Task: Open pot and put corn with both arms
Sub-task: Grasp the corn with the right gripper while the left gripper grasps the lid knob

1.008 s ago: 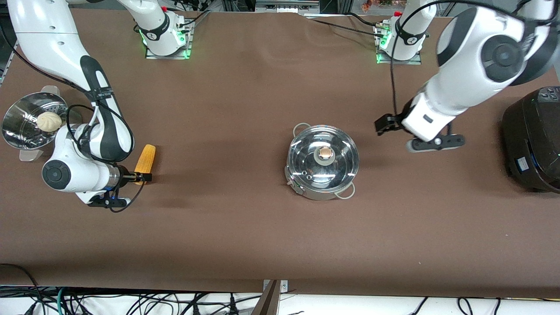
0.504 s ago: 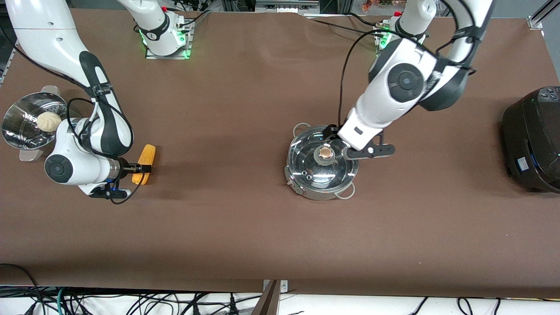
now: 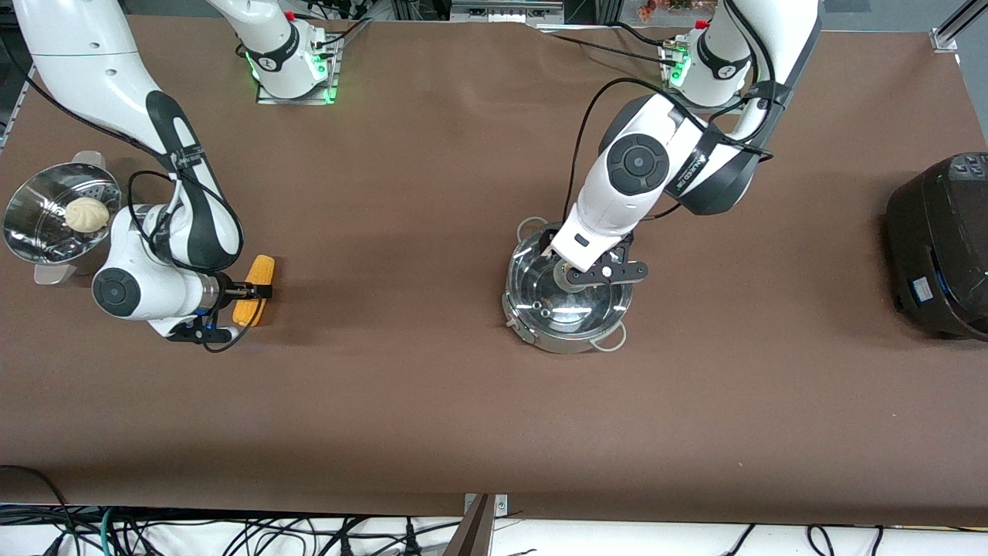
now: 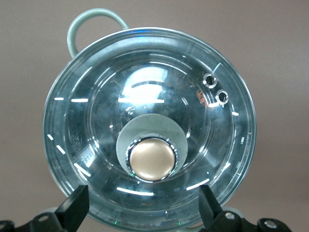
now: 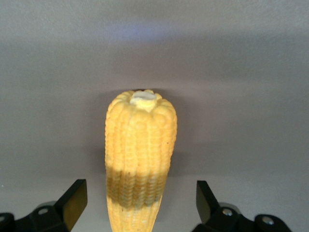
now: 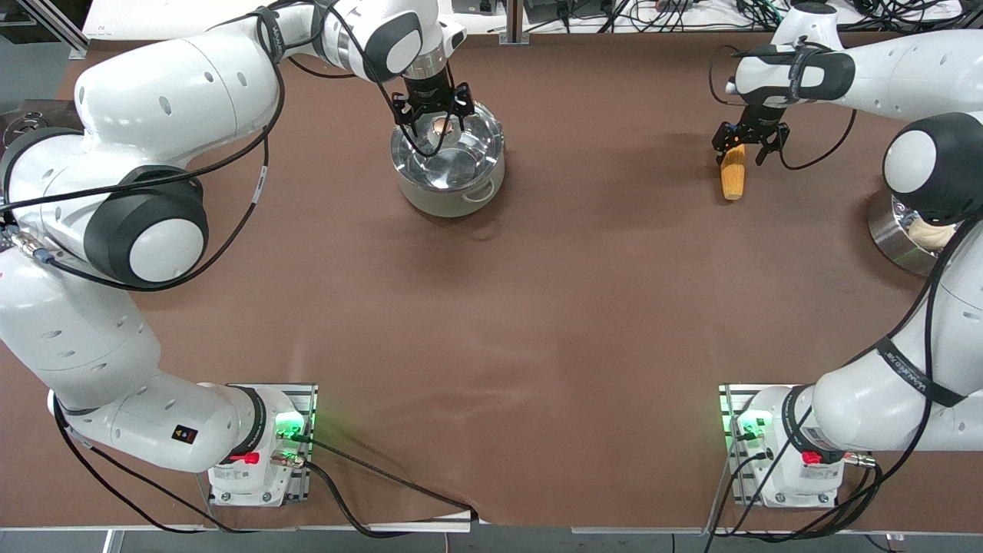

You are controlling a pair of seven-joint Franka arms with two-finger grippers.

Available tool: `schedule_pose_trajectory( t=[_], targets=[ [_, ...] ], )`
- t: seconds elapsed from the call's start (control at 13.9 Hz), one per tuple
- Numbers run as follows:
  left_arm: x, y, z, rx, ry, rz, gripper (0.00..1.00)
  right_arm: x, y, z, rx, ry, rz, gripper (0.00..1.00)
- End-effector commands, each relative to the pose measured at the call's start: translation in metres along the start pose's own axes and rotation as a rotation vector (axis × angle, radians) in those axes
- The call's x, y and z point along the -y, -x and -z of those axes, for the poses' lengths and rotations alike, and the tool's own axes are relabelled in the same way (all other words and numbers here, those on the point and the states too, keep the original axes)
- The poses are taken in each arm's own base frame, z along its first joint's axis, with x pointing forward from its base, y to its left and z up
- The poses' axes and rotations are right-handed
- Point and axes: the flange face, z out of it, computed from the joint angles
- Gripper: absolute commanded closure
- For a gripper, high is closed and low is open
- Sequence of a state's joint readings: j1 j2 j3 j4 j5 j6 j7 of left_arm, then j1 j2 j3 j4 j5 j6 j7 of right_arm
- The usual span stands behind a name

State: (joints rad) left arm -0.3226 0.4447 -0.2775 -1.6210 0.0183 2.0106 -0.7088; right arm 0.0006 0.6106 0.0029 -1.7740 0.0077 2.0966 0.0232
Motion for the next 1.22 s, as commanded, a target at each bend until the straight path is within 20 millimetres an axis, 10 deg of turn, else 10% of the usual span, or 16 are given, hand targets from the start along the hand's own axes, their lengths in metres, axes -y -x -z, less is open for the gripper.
schedule_pose_trajectory(
  t=[0.0,0.29,0.5,0.65,1.15],
  targets=[
    [-0.010,-0.004,-0.001,-0.020,-0.014,-0.001,0.00,-0.001,0.011,-0.001,-0.016,-0.010,0.009,0.00],
    [-0.018,-0.006,-0.015,-0.043,-0.005,-0.009,0.01,-0.001,0.013,-0.009,-0.027,-0.013,0.006,0.01],
    [-0.017,-0.008,-0.018,-0.058,-0.018,-0.006,0.03,0.001,0.014,-0.011,-0.016,-0.015,0.007,0.80],
    [-0.016,-0.008,-0.018,-0.059,-0.019,-0.007,0.05,0.002,0.014,-0.010,-0.012,-0.016,0.010,0.94],
    [-0.011,-0.012,-0.019,-0.064,-0.030,0.003,0.25,0.007,0.008,0.035,-0.085,-0.014,0.025,0.99]
  ],
)
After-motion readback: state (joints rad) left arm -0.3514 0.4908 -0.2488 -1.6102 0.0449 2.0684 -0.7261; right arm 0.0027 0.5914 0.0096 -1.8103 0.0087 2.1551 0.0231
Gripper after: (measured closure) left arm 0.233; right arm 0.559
